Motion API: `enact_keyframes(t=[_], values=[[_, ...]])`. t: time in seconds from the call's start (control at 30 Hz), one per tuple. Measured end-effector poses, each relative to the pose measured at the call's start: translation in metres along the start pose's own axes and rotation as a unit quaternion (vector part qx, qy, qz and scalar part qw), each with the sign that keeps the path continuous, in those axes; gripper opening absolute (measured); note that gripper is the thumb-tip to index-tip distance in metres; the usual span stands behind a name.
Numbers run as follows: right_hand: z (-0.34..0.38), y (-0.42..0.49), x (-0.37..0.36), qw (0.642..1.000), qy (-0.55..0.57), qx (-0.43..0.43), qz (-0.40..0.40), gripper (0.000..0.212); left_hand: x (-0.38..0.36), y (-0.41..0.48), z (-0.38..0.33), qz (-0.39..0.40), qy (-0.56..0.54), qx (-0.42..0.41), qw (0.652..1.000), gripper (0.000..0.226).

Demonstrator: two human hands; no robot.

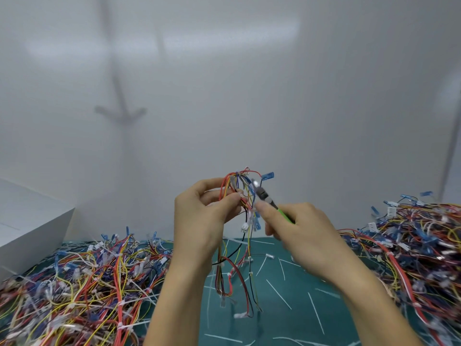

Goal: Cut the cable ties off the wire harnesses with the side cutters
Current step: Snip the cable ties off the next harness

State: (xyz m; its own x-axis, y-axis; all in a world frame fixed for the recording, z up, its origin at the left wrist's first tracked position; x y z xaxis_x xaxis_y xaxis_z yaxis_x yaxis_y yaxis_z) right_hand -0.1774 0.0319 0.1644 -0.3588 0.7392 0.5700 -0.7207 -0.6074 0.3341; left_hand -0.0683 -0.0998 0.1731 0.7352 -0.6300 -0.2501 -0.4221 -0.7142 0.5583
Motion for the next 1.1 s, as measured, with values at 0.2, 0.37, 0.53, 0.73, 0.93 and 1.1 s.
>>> enact_keyframes(t=[0.2, 0.37, 0.53, 0.73, 0.93, 1.1], values=[[-0.005, 0.002, 0.010, 0.981, 0.192, -0.031, -0.008, 0.039, -0.004, 0.000, 0.016, -0.011, -0.147, 0.131, 0.980, 0.017], [0.000, -0.003, 0.008, 0.971, 0.235, -0.017, 0.029, 0.020, -0.009, -0.003, 0.017, 0.028, -0.253, 0.213, 0.943, 0.049], [0.009, -0.007, -0.011, 0.981, 0.181, -0.005, 0.070, 0.007, -0.025, -0.008, 0.007, 0.086, -0.341, 0.223, 0.909, 0.066], [0.005, -0.003, -0.006, 0.982, 0.188, -0.020, -0.029, 0.013, -0.036, -0.011, 0.002, 0.108, -0.362, 0.205, 0.903, 0.069], [0.002, -0.003, -0.002, 0.977, 0.209, -0.039, -0.026, 0.016, -0.028, -0.011, 0.011, 0.125, -0.165, 0.168, 0.964, 0.047], [0.002, -0.003, -0.006, 0.972, 0.231, -0.040, 0.004, 0.016, -0.015, -0.008, 0.011, 0.154, 0.023, 0.117, 0.981, 0.028]])
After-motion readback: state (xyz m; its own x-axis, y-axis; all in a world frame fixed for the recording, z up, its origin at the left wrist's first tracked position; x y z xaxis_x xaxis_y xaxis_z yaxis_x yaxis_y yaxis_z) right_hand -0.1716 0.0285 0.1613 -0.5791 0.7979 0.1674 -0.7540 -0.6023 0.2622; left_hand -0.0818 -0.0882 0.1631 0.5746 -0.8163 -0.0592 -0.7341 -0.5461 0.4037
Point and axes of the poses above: each hand's wrist, its own y-axis towards the middle knuckle, its own x-axis out of the back of the hand, z = x × y, the point moved 7 cm from there along y, towards the middle knuckle, and after that the axes turned 9 degrees about -x, right-handed, at the moved point
